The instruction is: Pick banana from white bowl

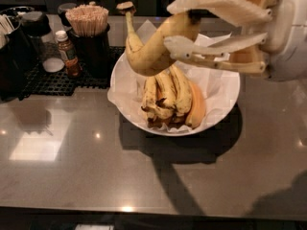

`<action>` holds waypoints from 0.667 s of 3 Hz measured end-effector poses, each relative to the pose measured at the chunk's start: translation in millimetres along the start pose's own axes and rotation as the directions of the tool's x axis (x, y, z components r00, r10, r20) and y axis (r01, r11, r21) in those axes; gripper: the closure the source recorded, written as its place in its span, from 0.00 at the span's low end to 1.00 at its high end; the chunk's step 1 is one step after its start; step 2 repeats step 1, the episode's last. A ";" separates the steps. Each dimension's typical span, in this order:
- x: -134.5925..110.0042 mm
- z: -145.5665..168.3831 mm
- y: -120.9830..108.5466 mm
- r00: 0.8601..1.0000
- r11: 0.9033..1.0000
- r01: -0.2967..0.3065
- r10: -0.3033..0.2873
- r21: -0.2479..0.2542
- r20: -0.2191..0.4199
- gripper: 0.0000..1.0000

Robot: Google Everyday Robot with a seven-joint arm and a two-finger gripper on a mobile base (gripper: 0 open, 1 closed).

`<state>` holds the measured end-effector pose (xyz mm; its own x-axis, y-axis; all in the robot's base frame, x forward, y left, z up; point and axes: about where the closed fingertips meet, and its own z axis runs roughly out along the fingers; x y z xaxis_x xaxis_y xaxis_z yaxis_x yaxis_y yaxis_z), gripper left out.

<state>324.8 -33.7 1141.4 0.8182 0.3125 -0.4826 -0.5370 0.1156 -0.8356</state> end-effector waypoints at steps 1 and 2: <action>0.0 0.0 0.0 1.000 1.000 0.000 0.000 0.000 0.000 1.00; 0.0 0.0 0.0 1.000 1.000 0.000 0.000 0.000 0.000 1.00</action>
Offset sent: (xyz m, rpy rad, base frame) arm 0.0000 0.0000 0.0000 0.0000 0.0000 0.0000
